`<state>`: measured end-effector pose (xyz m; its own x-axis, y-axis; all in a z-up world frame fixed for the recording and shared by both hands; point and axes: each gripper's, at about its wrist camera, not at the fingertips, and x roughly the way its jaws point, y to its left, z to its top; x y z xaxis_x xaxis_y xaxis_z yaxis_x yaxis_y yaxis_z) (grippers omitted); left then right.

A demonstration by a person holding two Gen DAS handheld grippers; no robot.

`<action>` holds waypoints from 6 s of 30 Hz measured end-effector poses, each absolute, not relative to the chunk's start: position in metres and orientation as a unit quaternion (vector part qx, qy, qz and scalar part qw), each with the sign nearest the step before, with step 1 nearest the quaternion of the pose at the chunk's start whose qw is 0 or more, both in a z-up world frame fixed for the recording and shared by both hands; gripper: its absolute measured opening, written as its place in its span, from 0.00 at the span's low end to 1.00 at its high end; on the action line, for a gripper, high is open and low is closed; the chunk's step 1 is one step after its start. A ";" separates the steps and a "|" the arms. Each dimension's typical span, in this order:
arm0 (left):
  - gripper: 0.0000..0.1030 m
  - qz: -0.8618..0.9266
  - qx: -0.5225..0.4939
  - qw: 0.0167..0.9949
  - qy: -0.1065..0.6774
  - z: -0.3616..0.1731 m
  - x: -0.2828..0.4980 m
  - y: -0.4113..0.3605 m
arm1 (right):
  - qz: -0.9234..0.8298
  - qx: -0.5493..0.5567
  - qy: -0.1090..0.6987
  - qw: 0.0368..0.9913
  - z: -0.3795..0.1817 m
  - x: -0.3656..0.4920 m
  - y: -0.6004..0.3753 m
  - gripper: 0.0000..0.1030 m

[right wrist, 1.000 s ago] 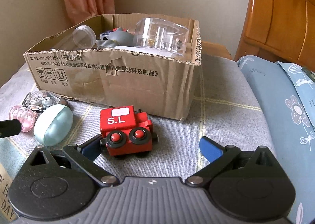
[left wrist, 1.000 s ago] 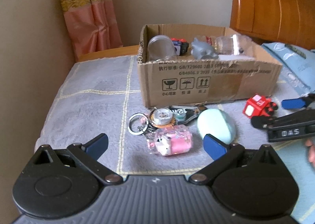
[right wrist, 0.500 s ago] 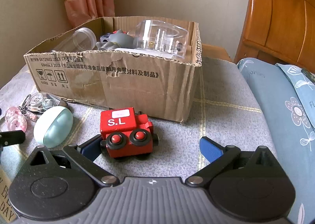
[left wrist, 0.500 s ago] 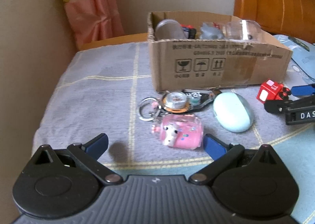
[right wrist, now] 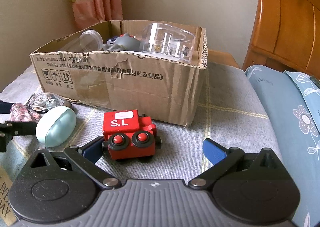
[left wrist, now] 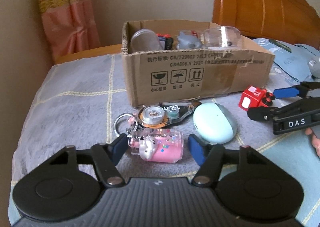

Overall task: Organize rigid objects
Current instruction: 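Grasp the pink keychain with left tool while right tool grips the red toy car, then carry the keychain into the box and open left tool while right tool drops the car there, then move left tool to the correction-tape dispenser while right tool approaches the light blue egg case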

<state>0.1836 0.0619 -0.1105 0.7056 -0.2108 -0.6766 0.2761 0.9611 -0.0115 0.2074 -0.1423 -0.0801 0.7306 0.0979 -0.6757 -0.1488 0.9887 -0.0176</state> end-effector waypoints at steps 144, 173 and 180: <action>0.99 -0.054 0.022 0.919 0.390 -0.056 0.183 0.071 | 0.104 0.017 0.416 0.903 -0.020 0.224 -0.119 1.00; 0.99 -0.050 -0.017 0.915 0.401 -0.074 0.201 0.080 | 0.038 -0.026 0.399 0.916 -0.077 0.231 -0.085 1.00; 0.99 -0.075 0.005 0.914 0.399 -0.089 0.225 0.043 | 0.041 -0.026 0.388 0.920 -0.080 0.224 -0.114 1.00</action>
<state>0.2245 0.0430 -0.0889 0.6705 -0.1340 -0.7297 0.1415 0.9886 -0.0515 0.2243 -0.1138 -0.0805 0.6959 0.0563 -0.7159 -0.0961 0.9953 -0.0152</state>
